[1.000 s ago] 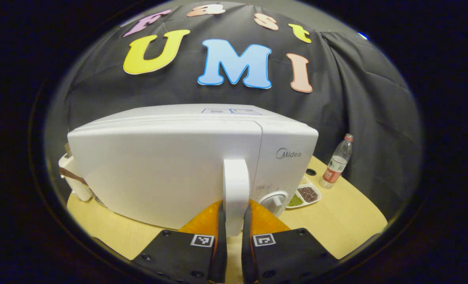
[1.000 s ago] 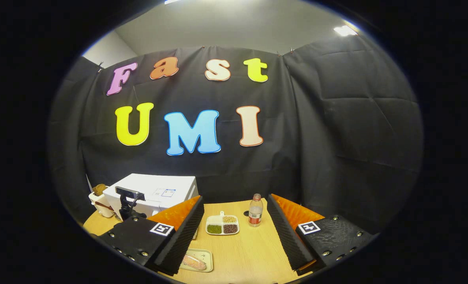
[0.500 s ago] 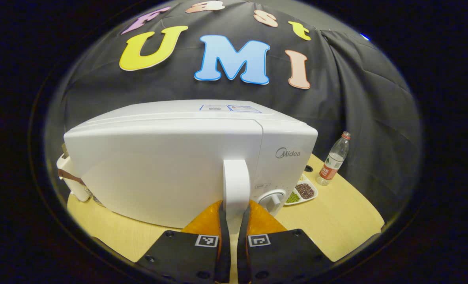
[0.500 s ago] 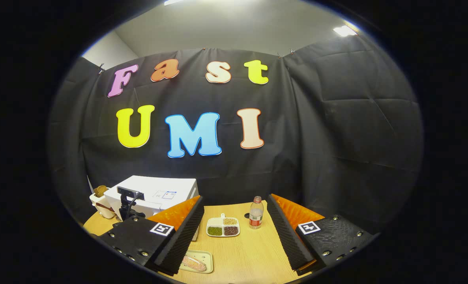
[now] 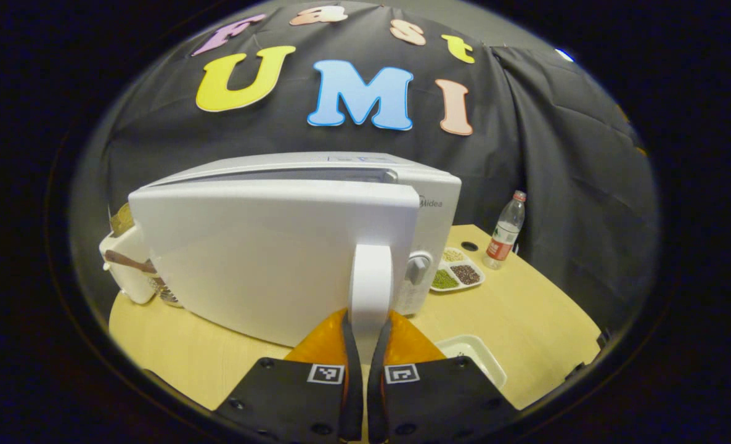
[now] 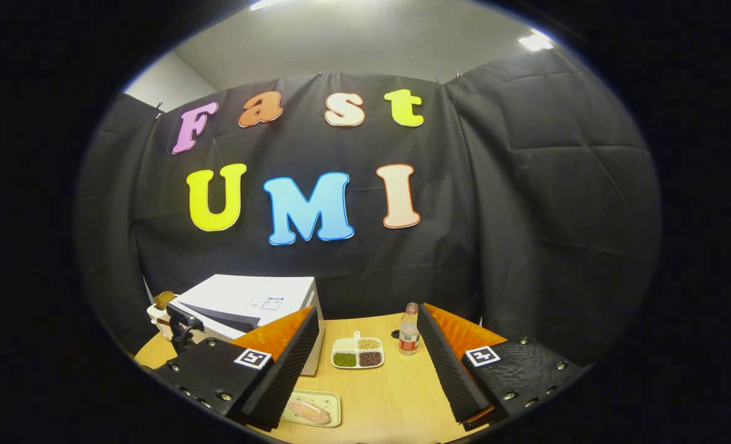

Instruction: Open the microwave oven with the left hand, put the food in, and close the microwave oven.

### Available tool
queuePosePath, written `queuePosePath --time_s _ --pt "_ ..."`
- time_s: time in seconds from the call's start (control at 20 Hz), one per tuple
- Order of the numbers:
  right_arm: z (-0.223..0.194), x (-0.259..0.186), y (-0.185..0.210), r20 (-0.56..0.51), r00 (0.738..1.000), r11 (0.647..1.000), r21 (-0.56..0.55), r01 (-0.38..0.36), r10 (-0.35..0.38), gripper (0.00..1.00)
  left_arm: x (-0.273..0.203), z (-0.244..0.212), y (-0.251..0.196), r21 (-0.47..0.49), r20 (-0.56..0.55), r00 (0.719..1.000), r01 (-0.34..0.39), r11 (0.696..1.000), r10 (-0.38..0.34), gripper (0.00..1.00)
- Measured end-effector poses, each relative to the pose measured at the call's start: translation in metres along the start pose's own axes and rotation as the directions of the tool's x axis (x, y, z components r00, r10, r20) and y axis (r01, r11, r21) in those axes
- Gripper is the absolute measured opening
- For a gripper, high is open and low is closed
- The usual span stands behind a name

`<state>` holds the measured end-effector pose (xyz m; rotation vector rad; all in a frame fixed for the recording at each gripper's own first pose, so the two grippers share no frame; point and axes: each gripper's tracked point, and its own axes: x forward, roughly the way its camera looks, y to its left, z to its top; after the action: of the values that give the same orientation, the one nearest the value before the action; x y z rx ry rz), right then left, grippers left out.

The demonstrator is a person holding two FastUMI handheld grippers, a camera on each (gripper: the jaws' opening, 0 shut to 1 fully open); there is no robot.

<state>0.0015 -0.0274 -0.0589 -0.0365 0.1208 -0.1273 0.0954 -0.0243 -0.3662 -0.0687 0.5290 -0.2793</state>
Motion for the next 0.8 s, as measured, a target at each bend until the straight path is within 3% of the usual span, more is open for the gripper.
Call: queuePosePath --time_s 0.4,0.8 --pt "-0.004 -0.014 0.034 0.005 0.999 0.999 -0.016 -0.038 0.038 0.98 -0.086 -0.038 0.030 0.011 -0.031 0.995 0.091 0.996 -0.091 0.10" --pt "-0.021 -0.025 0.096 -0.022 0.998 0.998 -0.008 -0.063 0.063 0.98 -0.144 -0.062 0.072 0.014 -0.055 0.985 0.164 0.986 -0.163 0.10"
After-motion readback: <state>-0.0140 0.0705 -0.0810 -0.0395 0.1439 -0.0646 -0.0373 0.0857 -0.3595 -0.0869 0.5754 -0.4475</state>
